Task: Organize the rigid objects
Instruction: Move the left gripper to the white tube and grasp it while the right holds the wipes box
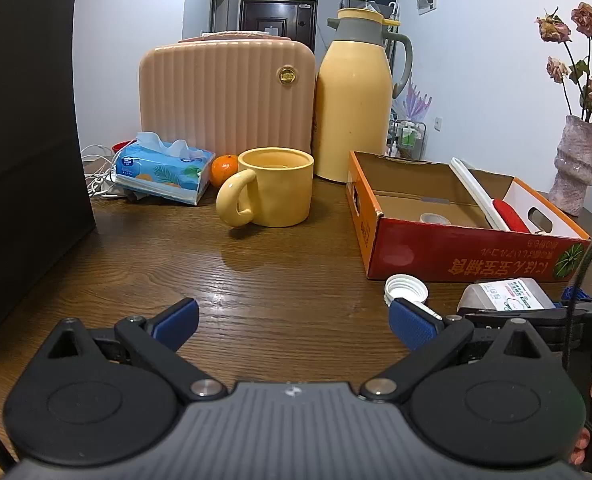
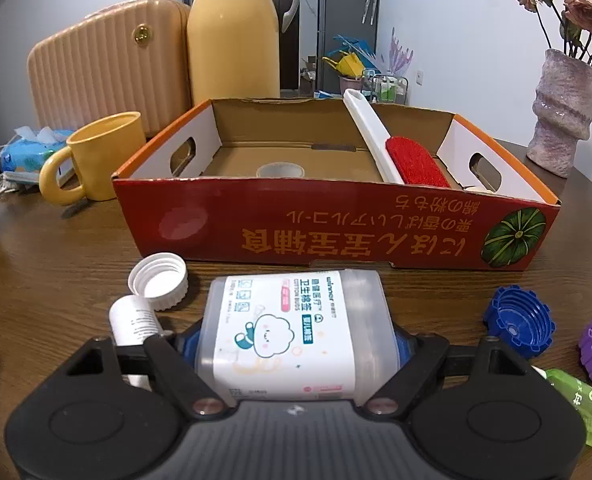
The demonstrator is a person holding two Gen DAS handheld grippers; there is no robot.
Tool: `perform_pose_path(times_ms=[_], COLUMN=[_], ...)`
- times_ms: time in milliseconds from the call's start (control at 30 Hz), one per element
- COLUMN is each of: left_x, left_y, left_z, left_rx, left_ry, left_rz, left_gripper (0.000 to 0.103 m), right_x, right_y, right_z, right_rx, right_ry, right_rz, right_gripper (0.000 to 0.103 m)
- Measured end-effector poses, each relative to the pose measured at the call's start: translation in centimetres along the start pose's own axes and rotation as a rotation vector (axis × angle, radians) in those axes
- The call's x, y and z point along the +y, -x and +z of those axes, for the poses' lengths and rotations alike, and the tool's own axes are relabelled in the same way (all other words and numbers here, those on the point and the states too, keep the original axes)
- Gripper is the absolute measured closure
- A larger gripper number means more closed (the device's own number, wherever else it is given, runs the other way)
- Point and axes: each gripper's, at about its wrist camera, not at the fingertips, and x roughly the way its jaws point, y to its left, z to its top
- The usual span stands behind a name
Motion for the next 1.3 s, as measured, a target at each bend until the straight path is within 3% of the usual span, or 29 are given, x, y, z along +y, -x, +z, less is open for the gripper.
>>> perform_pose_path(times_ms=[433,700,1300], left_x=[-0.7,-2.5,-7.0], left_y=[-0.9,-1.6,-1.7], left_z=[-0.4,-0.7,-1.4], left_rx=[0.001,0.008,-0.006], left_ry=[-0.013,-0.07,-0.374], left_rz=[-0.02,-0.124,-0.336], left_gripper=[0.0,0.0,0.0], right_x=[-2.5,-5.2,-11.0], right_y=[4.2,7.1,10.8], right_z=[-0.5,-1.6,-4.7], right_rx=[-0.146,-0.209,-0.244], right_ry=[-0.035,-0.056,-0.1], right_rz=[0.022,0.008,-0.1], right_gripper=[0.021,0.021,0.021])
